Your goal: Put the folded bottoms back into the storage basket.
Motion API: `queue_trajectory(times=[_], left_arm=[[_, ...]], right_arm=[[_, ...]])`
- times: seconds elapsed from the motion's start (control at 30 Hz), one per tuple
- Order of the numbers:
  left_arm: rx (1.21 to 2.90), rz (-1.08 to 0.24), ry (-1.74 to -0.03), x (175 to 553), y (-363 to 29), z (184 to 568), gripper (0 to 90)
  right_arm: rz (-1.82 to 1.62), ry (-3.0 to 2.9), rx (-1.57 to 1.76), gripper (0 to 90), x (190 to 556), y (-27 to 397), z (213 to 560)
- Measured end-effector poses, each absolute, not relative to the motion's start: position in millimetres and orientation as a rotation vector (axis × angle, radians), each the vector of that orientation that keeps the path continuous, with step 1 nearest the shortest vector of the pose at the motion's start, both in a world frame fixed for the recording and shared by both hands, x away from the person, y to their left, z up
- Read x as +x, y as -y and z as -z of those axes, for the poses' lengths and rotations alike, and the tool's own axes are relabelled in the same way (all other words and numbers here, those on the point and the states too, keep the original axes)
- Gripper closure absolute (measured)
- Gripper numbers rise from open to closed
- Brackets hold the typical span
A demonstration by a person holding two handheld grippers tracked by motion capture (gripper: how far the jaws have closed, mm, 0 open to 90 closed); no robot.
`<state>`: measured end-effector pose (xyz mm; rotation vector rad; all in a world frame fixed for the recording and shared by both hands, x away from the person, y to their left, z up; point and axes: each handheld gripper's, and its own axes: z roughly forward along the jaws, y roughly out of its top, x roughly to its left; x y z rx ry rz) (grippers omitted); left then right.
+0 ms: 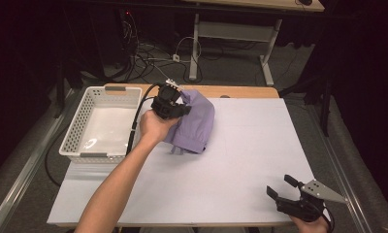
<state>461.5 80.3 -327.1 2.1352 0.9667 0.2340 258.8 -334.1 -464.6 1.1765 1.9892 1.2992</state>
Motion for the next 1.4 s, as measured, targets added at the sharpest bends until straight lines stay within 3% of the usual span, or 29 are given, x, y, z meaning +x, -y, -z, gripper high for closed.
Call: queue_trajectory(times=[1.4], left_arm=[[2.023,-0.308,-1.019,432,-143,270,80.2]], right_arm=[[-1.305,-1.988,1.185,18.7,258,335,465]])
